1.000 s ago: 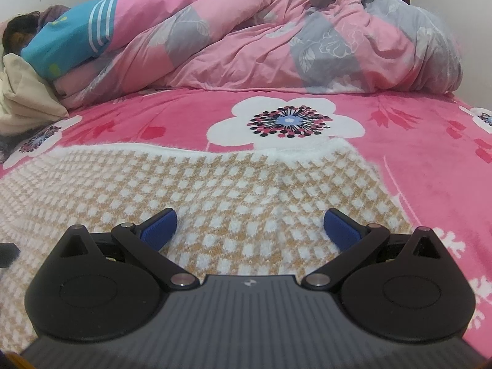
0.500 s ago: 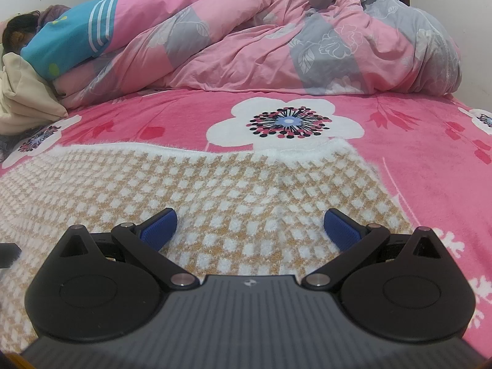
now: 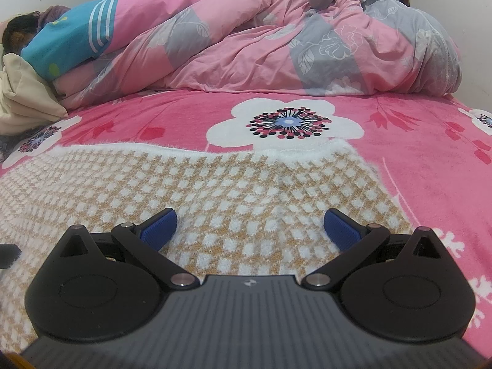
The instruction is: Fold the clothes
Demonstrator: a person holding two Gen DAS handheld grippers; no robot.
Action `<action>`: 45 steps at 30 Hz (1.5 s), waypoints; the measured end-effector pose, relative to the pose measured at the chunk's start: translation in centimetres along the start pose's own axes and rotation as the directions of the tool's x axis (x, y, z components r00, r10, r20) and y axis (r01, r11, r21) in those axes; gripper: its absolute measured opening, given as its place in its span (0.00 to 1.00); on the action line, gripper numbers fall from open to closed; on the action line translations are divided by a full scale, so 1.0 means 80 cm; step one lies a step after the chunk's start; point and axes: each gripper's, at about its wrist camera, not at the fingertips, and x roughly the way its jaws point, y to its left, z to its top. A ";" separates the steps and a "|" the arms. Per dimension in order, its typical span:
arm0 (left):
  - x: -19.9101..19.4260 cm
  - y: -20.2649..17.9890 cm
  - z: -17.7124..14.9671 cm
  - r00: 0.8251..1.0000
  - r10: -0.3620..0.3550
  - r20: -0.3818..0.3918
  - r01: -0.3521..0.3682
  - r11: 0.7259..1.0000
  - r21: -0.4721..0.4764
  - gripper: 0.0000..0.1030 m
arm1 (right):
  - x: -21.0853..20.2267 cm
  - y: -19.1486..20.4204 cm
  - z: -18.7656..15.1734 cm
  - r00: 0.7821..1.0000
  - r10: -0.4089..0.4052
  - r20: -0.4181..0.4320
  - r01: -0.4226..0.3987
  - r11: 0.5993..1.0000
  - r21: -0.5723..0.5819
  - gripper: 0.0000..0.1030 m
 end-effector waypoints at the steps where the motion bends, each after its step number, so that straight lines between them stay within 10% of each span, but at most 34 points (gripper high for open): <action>1: 0.000 0.000 -0.001 1.000 -0.002 0.002 0.002 1.000 0.000 1.00 | 0.000 0.000 0.000 1.000 0.000 0.001 0.000 1.000 0.000 0.99; 16: -0.019 0.024 0.004 0.993 -0.079 0.093 0.083 0.996 -0.038 1.00 | -0.005 -0.005 0.004 1.000 0.027 0.006 -0.027 0.999 0.018 0.99; 22: -0.015 0.036 0.039 0.979 -0.013 0.202 0.013 1.000 0.002 0.99 | -0.023 -0.012 0.037 0.996 0.060 0.072 -0.061 0.998 0.008 0.98; 27: 0.027 0.063 0.069 0.980 0.027 0.199 -0.018 0.999 -0.047 0.91 | 0.003 -0.041 0.062 0.999 0.036 0.027 -0.037 0.998 0.050 0.62; 31: 0.081 0.098 0.068 0.996 0.081 0.047 -0.071 0.982 -0.173 0.91 | 0.046 -0.078 0.052 0.996 0.045 -0.072 -0.033 0.986 0.163 0.54; 35: 0.073 0.130 0.065 0.999 0.005 0.047 0.010 0.953 -0.304 0.91 | 0.029 -0.123 0.050 0.995 0.086 -0.058 -0.062 0.942 0.330 0.23; 45: -0.030 0.116 0.003 0.988 -0.114 0.106 0.133 0.973 -0.191 0.99 | -0.161 -0.146 -0.009 0.988 0.147 -0.037 -0.130 0.949 0.288 0.27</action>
